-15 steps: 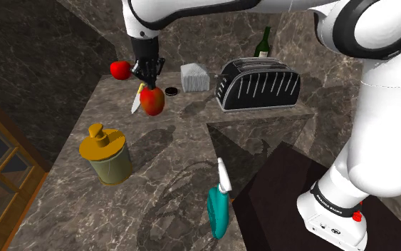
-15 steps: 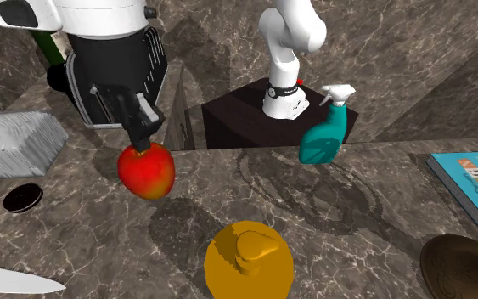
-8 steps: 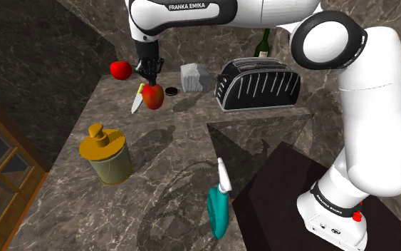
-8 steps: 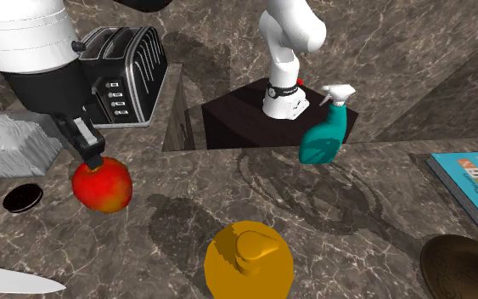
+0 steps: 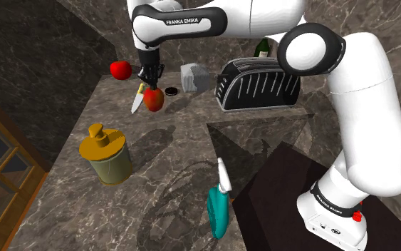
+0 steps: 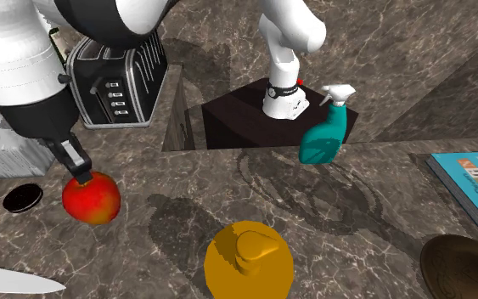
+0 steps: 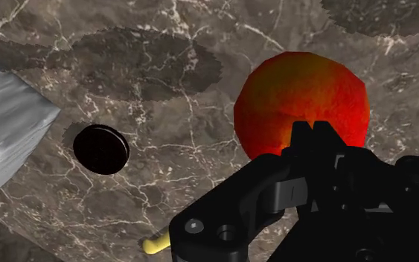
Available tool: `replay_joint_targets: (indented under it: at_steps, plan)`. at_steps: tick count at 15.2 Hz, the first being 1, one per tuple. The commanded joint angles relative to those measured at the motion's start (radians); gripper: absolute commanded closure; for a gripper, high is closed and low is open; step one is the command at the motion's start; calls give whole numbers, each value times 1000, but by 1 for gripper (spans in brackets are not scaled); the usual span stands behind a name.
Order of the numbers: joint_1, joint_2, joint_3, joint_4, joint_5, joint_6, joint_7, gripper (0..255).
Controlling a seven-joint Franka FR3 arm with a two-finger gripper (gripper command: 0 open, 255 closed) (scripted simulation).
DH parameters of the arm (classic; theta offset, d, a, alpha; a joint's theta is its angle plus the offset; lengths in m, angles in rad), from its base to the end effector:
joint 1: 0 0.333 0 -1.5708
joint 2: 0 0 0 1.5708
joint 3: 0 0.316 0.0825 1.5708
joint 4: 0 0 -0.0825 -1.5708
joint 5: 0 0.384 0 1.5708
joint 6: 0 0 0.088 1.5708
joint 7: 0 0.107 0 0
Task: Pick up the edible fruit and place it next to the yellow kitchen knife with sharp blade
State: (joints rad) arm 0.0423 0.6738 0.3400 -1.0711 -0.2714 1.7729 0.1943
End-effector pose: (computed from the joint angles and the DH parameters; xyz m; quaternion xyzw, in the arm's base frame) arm 0.7217 0.1803 0.4554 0.9960 0.0791 0.0366 0.0204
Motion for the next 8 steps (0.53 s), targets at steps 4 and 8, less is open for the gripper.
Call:
replay_joint_targets:
  at_steps: [4,8]
  plan:
    - [-10,-4,-1,-76,-2,71,10,255]
    - [-15,-1,-2,-118,-6,116,16,255]
